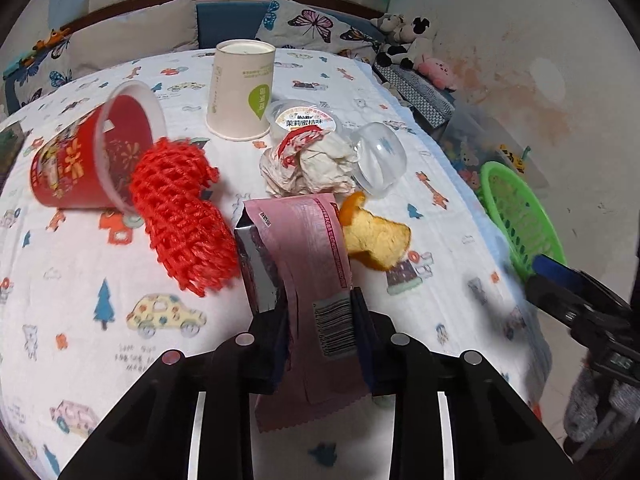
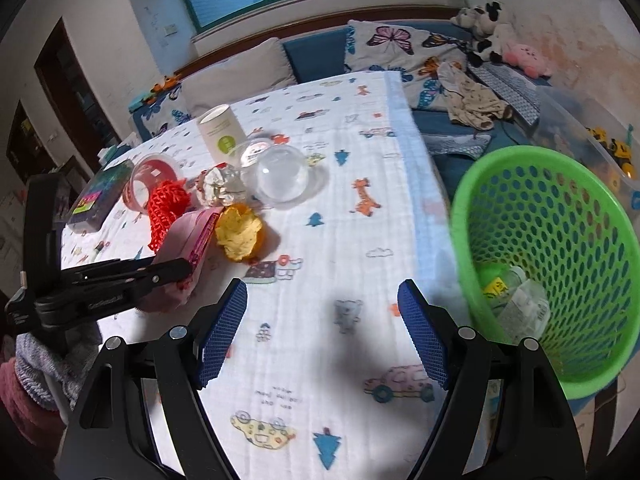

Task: Collect trash
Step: 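Grasp the pink wrapper with the left tool while the right tool grasps the yellow wrapper, then carry both wrappers over the green basket and open both tools to drop them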

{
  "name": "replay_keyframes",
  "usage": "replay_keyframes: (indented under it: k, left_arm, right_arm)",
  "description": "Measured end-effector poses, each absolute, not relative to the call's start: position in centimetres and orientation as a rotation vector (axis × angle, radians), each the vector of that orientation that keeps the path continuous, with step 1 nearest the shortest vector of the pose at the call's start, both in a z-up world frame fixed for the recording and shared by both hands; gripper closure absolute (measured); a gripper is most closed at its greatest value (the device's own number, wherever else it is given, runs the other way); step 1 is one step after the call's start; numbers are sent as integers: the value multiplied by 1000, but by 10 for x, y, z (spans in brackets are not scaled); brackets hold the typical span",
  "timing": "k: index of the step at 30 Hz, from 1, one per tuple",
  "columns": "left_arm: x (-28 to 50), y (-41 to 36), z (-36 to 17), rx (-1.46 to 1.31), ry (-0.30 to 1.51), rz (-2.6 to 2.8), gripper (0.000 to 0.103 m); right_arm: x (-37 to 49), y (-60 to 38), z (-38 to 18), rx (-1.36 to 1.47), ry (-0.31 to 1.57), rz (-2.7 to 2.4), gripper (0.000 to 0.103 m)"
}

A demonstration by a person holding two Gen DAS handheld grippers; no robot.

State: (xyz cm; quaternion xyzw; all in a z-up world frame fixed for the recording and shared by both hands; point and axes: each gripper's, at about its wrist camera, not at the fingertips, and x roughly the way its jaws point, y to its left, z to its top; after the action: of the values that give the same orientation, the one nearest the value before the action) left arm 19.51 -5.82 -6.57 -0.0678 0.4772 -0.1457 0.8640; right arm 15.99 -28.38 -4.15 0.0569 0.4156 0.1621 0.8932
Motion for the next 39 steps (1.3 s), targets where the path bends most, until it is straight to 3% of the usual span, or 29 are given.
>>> replay_keyframes:
  k: [11,24,39]
  left_arm:
    - [158,-20,-50,-188,983,-300,75]
    - [130,3,-38,-230,961,-331,75]
    - [118,6,-27,-239,937,-348,75]
  right_arm:
    - [183,-233,-50,59,878,444,27]
    - [220,-180,-80,-40,931,467,37]
    - [221,-171,-86,-112,903,424,61]
